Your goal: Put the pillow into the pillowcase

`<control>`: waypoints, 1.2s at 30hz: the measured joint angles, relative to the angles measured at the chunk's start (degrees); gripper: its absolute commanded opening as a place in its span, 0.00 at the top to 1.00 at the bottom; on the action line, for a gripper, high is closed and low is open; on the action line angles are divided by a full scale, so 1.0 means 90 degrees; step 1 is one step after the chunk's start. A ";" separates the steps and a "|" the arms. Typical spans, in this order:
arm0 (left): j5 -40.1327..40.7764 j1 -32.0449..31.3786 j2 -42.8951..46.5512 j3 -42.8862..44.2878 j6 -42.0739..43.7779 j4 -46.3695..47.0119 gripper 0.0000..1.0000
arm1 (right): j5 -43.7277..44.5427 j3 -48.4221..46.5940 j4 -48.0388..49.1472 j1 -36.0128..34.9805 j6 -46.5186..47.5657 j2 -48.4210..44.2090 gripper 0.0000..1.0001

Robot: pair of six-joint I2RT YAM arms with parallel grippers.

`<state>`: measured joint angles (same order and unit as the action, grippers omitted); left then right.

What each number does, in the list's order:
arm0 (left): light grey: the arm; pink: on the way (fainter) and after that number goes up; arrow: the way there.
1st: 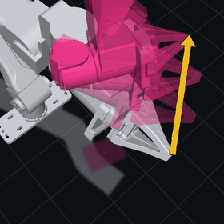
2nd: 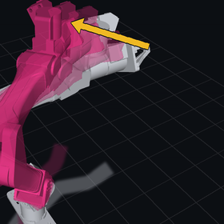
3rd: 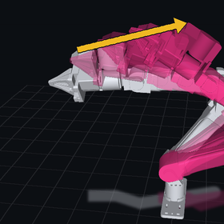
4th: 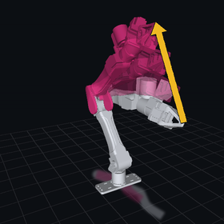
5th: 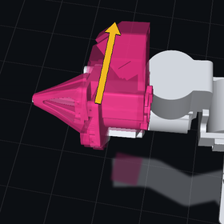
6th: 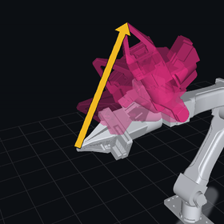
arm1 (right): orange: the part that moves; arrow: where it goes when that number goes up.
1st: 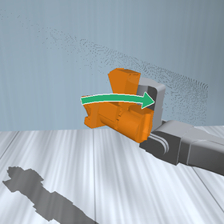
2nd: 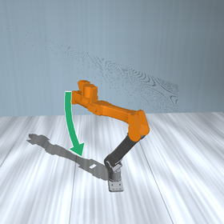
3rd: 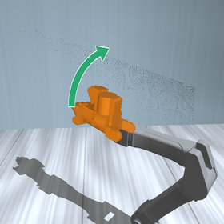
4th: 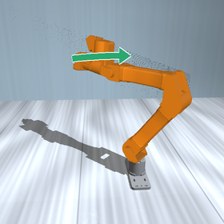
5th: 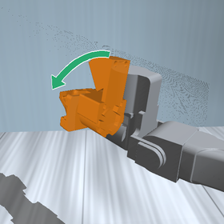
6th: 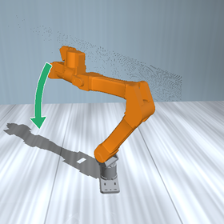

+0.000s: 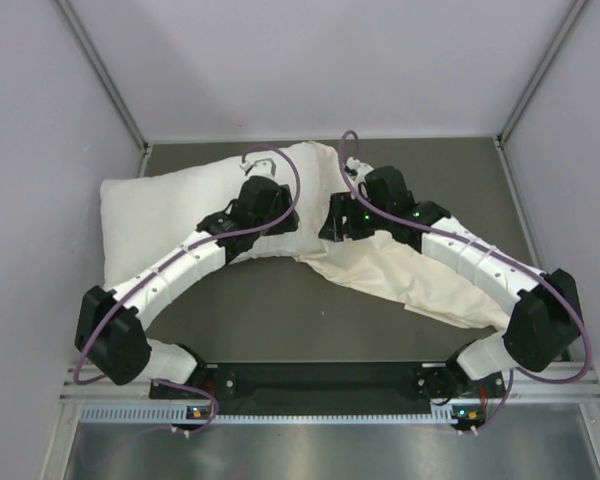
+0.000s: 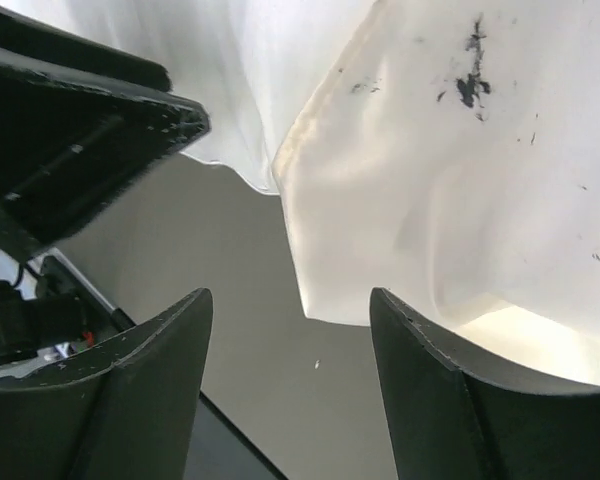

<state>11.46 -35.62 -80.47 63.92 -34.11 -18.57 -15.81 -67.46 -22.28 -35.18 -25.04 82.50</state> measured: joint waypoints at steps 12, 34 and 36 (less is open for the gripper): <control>0.0270 0.0668 0.0937 0.0265 0.0483 -0.2030 0.33 | 0.1860 0.0034 -0.0090 -0.1003 0.0333 0.0231 0.32; 0.0357 0.0721 0.0231 -0.0459 0.0670 -0.1877 1.00 | 0.1800 -0.0279 -0.0104 -0.1965 0.0551 0.1107 1.00; 0.0221 0.0729 0.0253 -0.0372 0.0758 -0.1877 1.00 | 0.1600 -0.0325 -0.0097 -0.1957 0.0554 0.1020 1.00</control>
<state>13.45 -29.06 -78.19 60.58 -27.29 -35.46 -1.41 -70.39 -23.16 -52.80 -20.05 91.68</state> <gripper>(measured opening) 0.013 0.006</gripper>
